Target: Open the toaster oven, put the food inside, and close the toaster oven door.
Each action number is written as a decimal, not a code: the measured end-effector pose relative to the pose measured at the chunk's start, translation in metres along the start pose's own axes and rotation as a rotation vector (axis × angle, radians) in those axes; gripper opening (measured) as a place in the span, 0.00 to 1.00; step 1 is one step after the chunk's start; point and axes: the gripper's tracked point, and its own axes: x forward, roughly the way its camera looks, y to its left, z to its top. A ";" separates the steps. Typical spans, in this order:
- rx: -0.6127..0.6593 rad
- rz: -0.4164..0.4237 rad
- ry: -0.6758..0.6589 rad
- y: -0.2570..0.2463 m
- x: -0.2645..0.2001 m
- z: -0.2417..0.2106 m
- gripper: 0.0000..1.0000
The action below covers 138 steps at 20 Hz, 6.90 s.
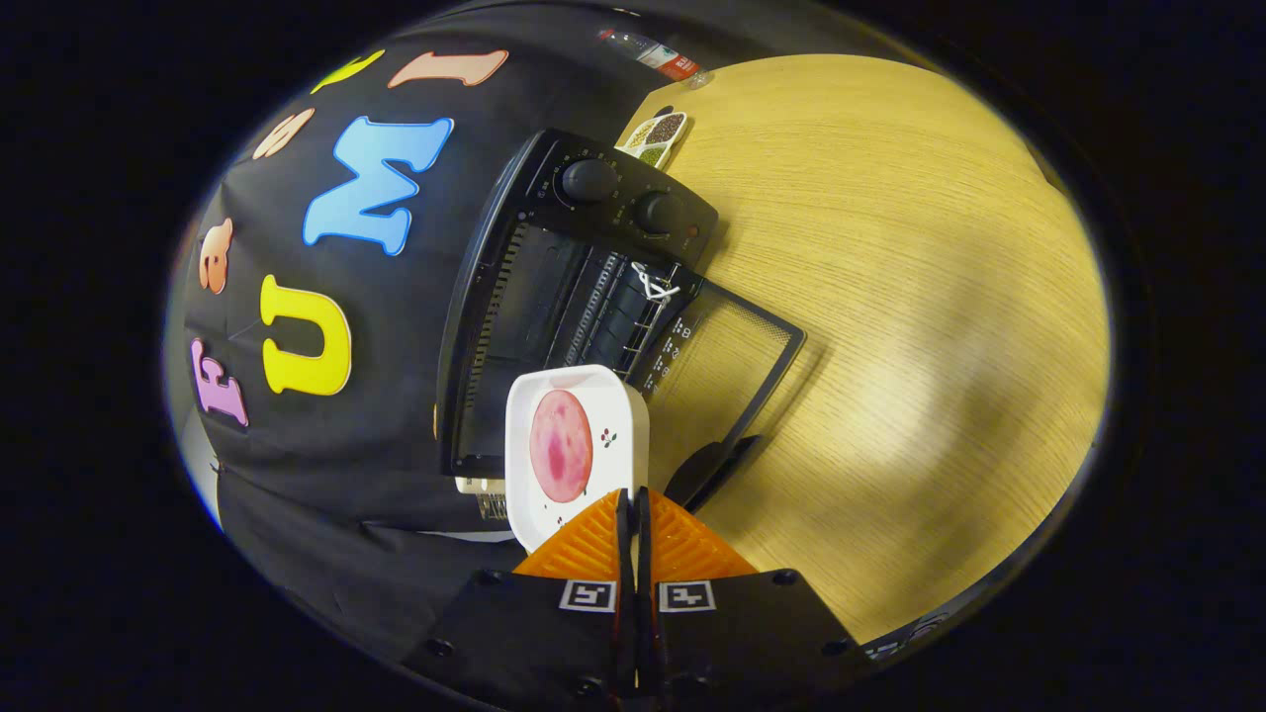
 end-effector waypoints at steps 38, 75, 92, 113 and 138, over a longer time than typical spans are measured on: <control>0.030 0.050 -0.161 0.058 0.085 0.029 0.97; -1.104 -0.379 0.030 -0.092 0.058 -0.028 0.97; -1.120 -0.252 -0.190 -0.035 0.017 -0.021 0.97; -1.326 0.009 -0.592 0.094 -0.102 0.020 0.99; -1.212 0.065 -0.792 0.016 -0.258 0.091 1.00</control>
